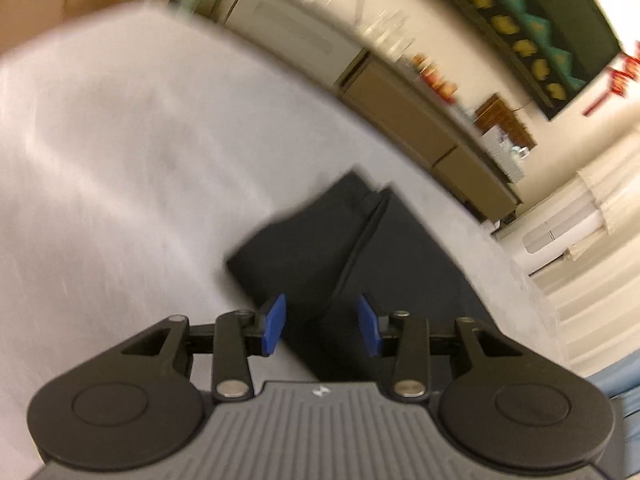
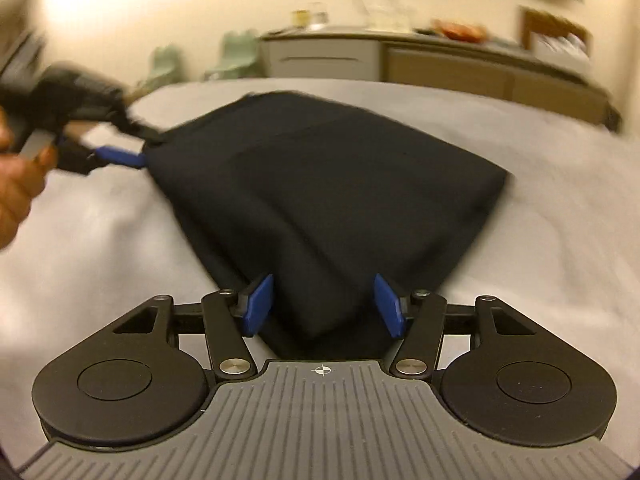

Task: Fold clothes
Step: 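Fold the lifted trouser end over the bundle with the right gripper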

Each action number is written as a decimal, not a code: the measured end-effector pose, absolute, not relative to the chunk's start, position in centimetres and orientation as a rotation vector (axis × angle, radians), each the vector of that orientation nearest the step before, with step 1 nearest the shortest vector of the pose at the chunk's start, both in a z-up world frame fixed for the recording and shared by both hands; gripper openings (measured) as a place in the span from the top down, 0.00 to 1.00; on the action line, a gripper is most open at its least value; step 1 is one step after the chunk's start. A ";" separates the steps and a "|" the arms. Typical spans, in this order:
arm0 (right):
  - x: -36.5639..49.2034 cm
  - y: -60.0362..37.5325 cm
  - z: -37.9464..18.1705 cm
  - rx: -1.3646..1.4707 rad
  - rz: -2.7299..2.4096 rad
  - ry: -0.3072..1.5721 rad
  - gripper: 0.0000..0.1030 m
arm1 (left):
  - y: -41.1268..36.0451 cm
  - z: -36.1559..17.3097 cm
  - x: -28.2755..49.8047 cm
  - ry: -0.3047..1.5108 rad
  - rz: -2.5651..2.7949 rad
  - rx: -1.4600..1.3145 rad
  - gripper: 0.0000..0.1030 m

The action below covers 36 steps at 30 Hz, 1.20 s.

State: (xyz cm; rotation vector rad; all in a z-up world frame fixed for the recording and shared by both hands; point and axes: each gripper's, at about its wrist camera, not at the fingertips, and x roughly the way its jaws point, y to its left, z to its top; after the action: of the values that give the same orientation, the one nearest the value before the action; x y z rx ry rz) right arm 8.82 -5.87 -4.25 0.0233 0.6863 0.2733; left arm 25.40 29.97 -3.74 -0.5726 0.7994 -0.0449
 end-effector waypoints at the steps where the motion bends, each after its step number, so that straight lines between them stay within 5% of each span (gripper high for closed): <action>1: 8.0 -6.9 -3.7 0.071 0.232 0.653 0.22 | 29.7 -3.5 25.6 0.780 -0.042 -0.538 0.54; 2: 7.2 -7.7 -3.2 0.117 0.186 0.617 0.14 | 29.4 -3.2 25.9 0.760 -0.038 -0.503 0.53; 9: 6.7 -1.6 -3.5 -0.109 0.345 0.513 0.26 | 27.5 -5.3 27.0 0.792 -0.030 -0.403 0.54; 13: 9.9 1.4 -5.9 -0.296 0.369 0.632 0.51 | 27.9 -6.2 26.7 0.824 -0.043 -0.439 0.54; 19: 14.1 -3.4 -6.0 -0.430 0.256 0.650 0.52 | 24.4 -6.3 25.9 0.892 -0.198 -0.456 0.54; 21: 15.7 -6.0 -6.2 -0.443 0.193 0.659 0.51 | 23.0 -6.3 25.6 0.864 -0.139 -0.365 0.68; 27: 15.2 -9.7 -3.5 -0.383 0.123 0.674 0.47 | 23.1 -3.5 23.4 0.770 -0.113 -0.376 0.64; 30: 13.7 -9.3 -0.8 -0.254 0.170 0.594 0.46 | 21.0 -0.9 22.4 0.639 -0.167 -0.263 0.53; 36: 18.6 -9.9 -2.2 -0.004 0.195 0.642 0.46 | 15.4 -4.2 24.3 0.748 -0.256 -0.086 0.48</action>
State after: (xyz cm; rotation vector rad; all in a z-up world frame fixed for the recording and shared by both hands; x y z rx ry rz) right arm 18.57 -9.94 -2.25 -0.0036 0.6416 0.1947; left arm 24.26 15.44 -4.18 -0.0857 0.7478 -0.2557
